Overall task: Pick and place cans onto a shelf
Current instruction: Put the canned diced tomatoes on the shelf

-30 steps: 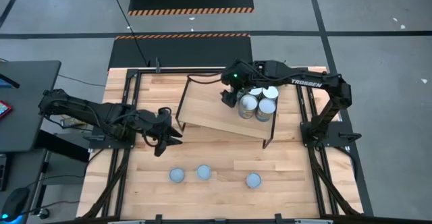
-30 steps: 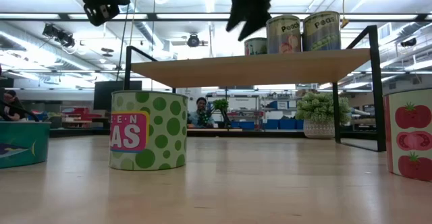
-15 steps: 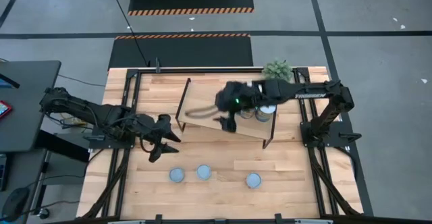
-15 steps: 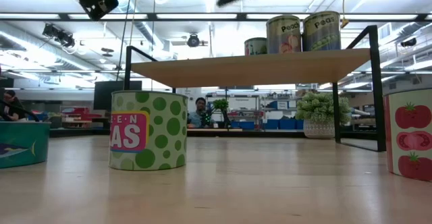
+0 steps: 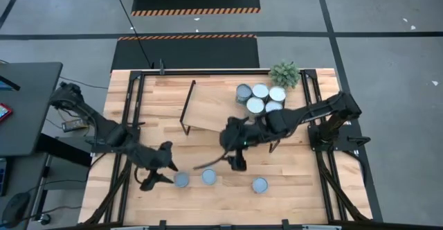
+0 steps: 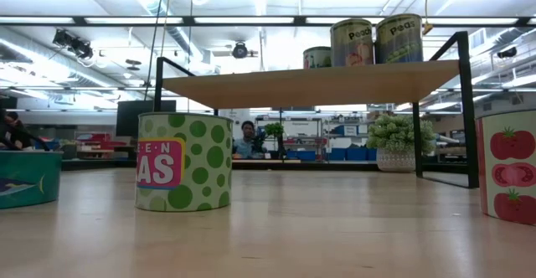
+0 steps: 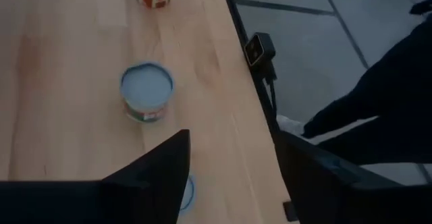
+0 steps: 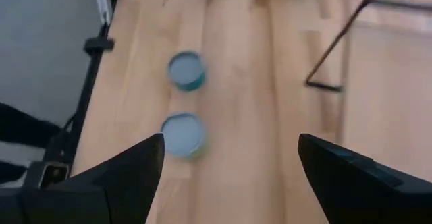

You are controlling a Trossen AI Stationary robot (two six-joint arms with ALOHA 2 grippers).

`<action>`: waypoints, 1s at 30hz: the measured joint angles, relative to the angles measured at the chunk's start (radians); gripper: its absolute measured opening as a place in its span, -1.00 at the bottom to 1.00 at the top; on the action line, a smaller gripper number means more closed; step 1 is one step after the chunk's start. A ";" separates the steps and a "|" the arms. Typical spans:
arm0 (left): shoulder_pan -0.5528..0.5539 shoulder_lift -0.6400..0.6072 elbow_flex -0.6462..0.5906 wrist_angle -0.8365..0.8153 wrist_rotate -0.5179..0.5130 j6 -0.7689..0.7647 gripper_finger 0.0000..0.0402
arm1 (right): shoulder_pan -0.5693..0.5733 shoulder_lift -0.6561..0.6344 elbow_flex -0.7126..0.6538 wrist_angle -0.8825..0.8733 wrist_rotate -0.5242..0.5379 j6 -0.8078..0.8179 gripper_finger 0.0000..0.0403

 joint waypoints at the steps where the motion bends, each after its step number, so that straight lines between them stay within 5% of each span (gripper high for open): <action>1: -0.019 0.019 0.025 -0.015 -0.018 0.000 0.10 | 0.013 0.009 -0.001 -0.005 0.001 0.009 0.73; 9: -0.105 0.158 0.150 -0.124 -0.053 -0.087 0.06 | 0.092 0.064 -0.001 0.031 0.003 0.061 0.73; 19: -0.212 0.275 0.154 -0.147 -0.068 -0.269 0.34 | 0.162 0.144 -0.001 0.023 -0.001 0.053 0.73; 30: -0.271 0.407 0.155 -0.262 -0.146 -0.394 0.29 | 0.177 0.187 -0.011 -0.084 0.018 0.071 0.73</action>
